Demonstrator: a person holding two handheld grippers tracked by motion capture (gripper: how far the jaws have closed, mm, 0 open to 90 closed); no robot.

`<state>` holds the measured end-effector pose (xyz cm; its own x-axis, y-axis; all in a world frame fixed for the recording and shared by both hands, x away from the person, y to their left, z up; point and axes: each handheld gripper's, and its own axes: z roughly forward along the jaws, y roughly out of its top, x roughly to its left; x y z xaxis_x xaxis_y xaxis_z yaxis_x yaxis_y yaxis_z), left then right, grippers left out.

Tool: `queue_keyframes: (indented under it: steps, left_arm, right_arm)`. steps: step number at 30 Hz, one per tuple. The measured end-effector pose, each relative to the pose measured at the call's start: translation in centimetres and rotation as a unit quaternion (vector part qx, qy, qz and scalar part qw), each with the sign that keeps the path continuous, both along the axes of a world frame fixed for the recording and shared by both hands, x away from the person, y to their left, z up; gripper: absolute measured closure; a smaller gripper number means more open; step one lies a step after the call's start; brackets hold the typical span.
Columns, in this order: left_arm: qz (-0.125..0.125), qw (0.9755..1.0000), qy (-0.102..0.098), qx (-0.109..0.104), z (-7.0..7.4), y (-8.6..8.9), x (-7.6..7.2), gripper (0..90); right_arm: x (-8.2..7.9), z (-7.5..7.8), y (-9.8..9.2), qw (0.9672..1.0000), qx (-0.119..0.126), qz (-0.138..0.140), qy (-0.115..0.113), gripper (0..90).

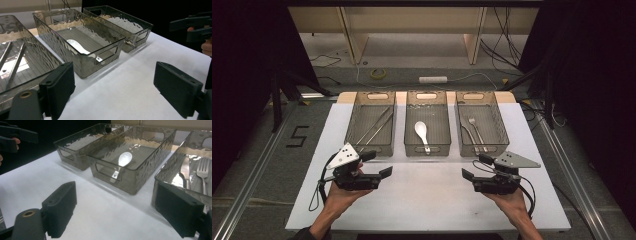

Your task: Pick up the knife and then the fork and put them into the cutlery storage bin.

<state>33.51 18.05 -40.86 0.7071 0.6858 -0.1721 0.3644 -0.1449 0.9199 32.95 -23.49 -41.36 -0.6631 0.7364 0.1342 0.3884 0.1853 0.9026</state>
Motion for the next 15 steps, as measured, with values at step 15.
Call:
queue_keyframes:
  steps: [15]
  left_arm:
    - [-0.002,1.0,0.0,-0.001,0.0,0.0,0.0,16.7]
  right_arm:
    - [-1.2,-1.4,-0.5,0.9999,-0.005,-0.007,0.005,18.7]
